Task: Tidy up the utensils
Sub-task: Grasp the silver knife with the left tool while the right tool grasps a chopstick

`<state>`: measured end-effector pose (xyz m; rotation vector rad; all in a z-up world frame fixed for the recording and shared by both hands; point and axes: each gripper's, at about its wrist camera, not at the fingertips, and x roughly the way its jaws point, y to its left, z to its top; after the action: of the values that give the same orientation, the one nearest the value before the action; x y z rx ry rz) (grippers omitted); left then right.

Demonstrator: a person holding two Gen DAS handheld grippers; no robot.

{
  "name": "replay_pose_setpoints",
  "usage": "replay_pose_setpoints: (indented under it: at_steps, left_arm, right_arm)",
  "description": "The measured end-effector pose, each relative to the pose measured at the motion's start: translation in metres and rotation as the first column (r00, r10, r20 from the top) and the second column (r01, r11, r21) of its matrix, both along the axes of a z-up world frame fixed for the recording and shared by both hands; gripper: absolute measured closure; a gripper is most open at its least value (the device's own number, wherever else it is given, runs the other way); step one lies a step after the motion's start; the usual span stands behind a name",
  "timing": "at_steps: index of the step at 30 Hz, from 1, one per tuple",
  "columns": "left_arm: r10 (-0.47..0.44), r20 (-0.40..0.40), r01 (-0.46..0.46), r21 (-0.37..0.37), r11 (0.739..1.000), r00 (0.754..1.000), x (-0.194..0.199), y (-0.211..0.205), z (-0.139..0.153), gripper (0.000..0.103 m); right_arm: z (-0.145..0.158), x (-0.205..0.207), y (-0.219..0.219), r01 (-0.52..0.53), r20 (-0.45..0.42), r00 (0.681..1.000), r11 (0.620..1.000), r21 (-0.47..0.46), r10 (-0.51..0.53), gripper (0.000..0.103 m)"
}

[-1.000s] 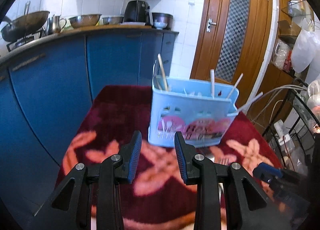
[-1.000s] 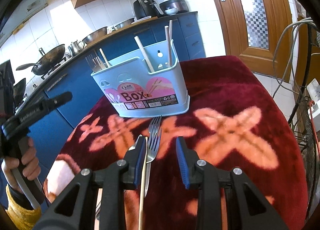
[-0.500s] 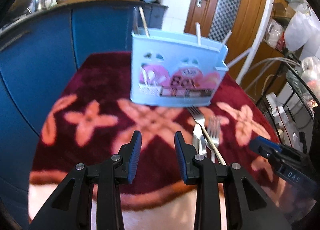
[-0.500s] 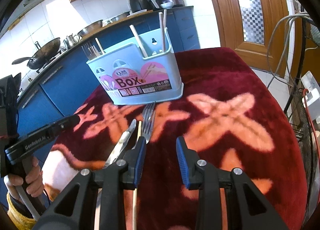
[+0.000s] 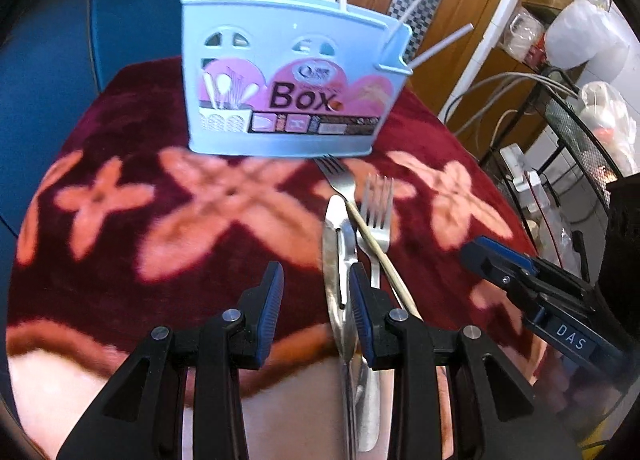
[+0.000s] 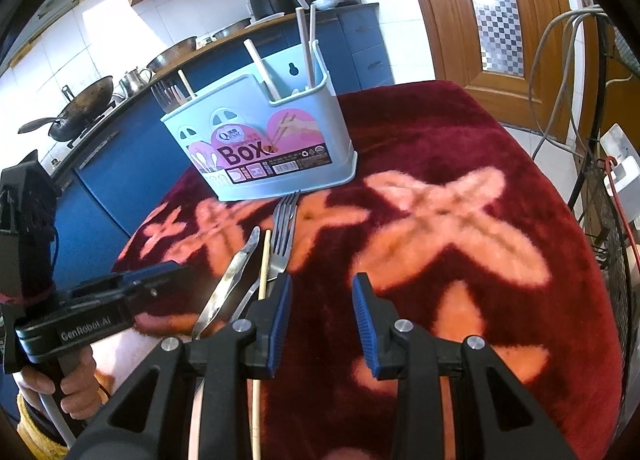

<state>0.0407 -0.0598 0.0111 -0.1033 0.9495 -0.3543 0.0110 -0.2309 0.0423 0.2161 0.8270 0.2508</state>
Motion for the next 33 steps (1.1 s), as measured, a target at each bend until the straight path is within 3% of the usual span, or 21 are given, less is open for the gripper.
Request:
replay_pose_setpoints:
  at_steps: [8, 13, 18, 22, 33]
  left_arm:
    - [-0.03, -0.035, 0.031, 0.048, 0.998, 0.999, 0.007, -0.015, -0.016, 0.07]
    - [-0.042, -0.029, 0.045, 0.082, 0.996, 0.999, 0.009, -0.024, -0.021, 0.082]
    - [-0.063, -0.037, 0.065, 0.061, 0.996, 0.997, 0.012, -0.029, -0.021, 0.097]
    - [-0.063, -0.034, 0.064, 0.039, 0.997, 0.997, 0.013, -0.027, -0.019, 0.102]
    - [0.044, 0.039, -0.045, 0.003, 0.999, 0.998, 0.007, 0.003, -0.003, 0.103]
  right_arm:
    - [-0.001, 0.0, -0.002, 0.003, 0.001, 1.0, 1.0, 0.005, -0.003, 0.069]
    - [-0.002, -0.001, -0.003, 0.004, 0.002, 1.0, 1.0, 0.007, -0.004, 0.069]
    - [-0.002, 0.0, -0.003, 0.003, 0.0, 1.0, 1.0, 0.007, -0.003, 0.069]
    - [-0.003, -0.001, -0.002, -0.003, -0.001, 1.0, 1.0, 0.003, 0.003, 0.069]
    - [-0.003, 0.002, 0.011, -0.037, -0.018, 0.999, 0.999, -0.017, 0.036, 0.069]
